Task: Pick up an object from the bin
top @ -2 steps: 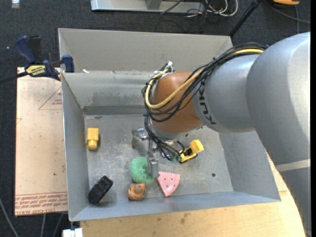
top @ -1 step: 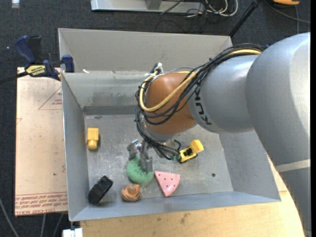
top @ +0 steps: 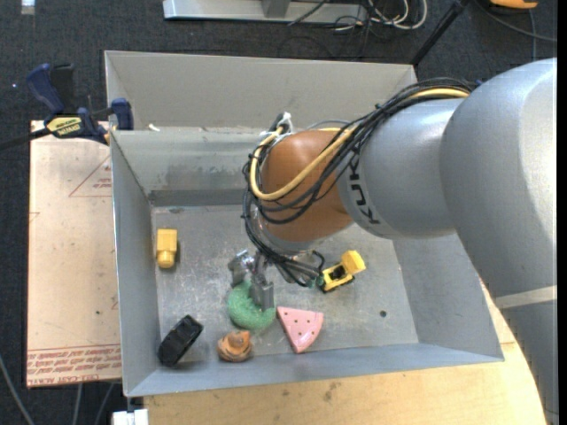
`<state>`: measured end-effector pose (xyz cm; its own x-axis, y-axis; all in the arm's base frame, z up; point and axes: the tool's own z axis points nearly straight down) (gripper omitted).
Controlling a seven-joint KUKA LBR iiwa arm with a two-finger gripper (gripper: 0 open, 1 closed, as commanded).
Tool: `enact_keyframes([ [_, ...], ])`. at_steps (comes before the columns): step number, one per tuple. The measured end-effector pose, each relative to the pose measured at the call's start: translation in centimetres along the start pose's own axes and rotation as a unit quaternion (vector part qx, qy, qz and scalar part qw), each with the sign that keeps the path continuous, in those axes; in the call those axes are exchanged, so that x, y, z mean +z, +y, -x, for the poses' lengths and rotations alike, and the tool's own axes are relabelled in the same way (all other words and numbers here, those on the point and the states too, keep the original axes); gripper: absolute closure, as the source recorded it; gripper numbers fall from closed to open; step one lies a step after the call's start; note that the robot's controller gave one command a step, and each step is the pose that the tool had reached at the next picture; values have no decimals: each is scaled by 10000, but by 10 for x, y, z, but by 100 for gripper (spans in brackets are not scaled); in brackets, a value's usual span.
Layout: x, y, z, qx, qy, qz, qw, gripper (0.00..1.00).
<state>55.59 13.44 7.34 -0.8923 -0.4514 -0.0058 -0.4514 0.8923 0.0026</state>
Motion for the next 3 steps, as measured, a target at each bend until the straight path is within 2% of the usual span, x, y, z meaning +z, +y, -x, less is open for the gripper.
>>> enact_keyframes([
  [1,0,0,0,-4,0,0,10000,100],
  [2,-62,41,20,861,14,-9,9963,100],
  [3,-62,41,20,863,14,-9,9963,100],
])
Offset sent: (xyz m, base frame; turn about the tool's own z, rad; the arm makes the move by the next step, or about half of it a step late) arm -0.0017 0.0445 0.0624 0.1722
